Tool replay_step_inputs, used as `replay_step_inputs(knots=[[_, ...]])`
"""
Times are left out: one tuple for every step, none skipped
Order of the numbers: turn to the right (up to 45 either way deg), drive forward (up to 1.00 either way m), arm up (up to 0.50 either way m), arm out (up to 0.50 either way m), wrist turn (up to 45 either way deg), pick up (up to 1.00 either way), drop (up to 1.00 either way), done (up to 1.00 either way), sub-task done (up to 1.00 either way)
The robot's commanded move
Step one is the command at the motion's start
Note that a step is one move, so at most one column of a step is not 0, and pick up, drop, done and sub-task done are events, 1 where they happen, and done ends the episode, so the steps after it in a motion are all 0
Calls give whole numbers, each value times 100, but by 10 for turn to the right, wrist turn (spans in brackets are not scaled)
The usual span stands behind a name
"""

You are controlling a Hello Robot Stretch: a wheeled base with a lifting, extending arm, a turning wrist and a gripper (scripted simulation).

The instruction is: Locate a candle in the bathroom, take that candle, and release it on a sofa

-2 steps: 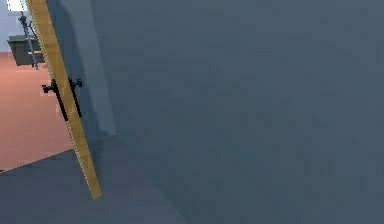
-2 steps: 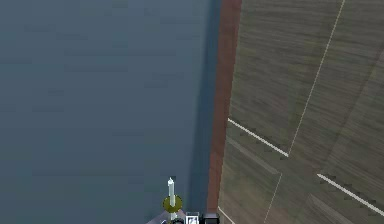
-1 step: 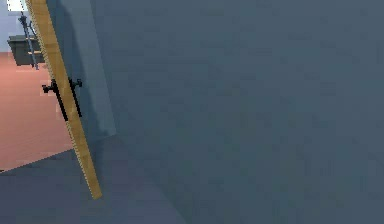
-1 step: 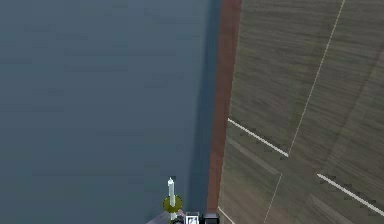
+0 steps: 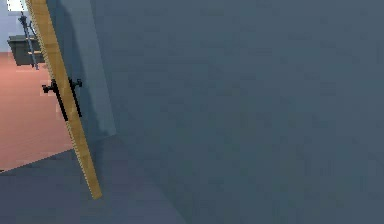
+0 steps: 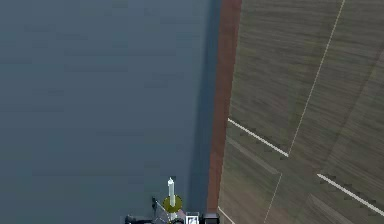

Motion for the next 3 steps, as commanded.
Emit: replay_step_inputs(knots=[[0,0,0,0,270,0,0,0,0],[0,0,0,0,0,100,0,0,0],[0,0,10,0,0,0,0,0,0]])
